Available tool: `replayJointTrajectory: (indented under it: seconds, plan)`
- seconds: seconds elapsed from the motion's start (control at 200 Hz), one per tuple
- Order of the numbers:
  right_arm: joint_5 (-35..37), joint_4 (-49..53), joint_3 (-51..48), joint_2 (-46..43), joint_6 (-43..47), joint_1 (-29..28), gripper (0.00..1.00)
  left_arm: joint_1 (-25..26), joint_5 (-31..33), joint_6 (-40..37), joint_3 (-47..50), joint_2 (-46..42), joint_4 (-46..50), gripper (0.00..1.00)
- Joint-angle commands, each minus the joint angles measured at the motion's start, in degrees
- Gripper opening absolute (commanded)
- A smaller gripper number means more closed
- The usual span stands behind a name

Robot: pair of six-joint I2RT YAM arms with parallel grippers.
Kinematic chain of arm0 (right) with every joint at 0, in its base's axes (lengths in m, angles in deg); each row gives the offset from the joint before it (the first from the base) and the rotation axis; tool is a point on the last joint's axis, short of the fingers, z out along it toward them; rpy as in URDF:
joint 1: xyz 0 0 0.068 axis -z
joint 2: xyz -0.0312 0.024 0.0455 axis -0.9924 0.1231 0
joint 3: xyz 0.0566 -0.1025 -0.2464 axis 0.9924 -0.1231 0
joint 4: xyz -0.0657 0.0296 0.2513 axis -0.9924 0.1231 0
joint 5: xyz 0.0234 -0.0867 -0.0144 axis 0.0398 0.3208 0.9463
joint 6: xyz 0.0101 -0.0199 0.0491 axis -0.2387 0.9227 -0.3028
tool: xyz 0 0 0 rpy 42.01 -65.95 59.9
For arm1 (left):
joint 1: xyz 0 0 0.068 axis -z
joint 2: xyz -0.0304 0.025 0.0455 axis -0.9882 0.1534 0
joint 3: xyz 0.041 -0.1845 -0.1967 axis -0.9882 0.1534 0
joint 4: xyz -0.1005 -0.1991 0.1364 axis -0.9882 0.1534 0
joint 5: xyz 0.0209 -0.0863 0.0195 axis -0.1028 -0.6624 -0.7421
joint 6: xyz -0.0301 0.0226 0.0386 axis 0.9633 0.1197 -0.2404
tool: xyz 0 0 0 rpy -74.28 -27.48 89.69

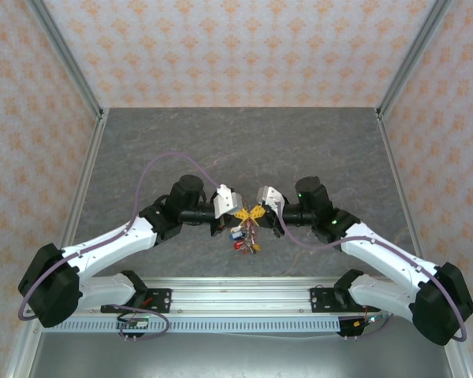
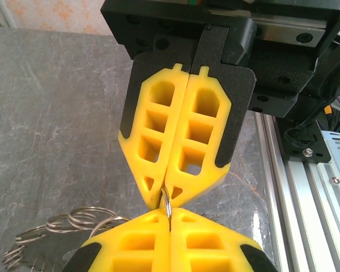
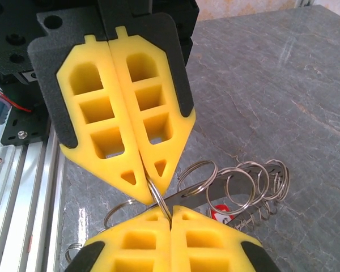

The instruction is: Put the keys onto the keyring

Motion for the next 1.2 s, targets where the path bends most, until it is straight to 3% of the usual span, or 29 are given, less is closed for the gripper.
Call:
replayJointTrajectory:
  seconds: [0.0,0.15,0.315,0.485,0.746,0.921,1.051,1.196]
  plan:
    - [0.0,-1.4,2.7,-1.3,0.3,-0.2,0.0,0.7,-0.4,-3.0,-3.0,-1.5,1.2,0.0]
    - [0.4,4.7,5.5,-2.3,1.4,-0.4,0.0,0.8,2.6,-7.3,-4.4,-0.9,8.4,0.11]
    - [3.6,12.5,9.9,-1.9,3.2,-2.6,0.0,0.8,3.3,-10.7,-7.0,0.9,14.2,0.12]
    - [7.9,16.6,13.3,-1.3,3.8,-5.9,0.0,1.1,2.8,-10.8,-7.9,2.0,14.1,0.11]
    - [7.8,19.7,17.5,-1.4,4.4,-7.9,0.0,1.2,3.4,-10.2,-8.2,2.7,14.0,0.0]
    - [8.3,23.0,19.3,0.1,6.1,-8.2,0.0,1.2,2.8,-9.3,-8.0,2.8,12.6,0.0]
    - [12.0,20.7,16.4,0.1,6.0,-8.2,0.09,1.2,1.1,-6.9,-6.3,2.3,7.6,0.0]
    - [12.0,20.3,14.2,0.4,6.7,-7.7,0.1,1.1,-1.6,-5.1,-5.5,1.7,4.3,0.0]
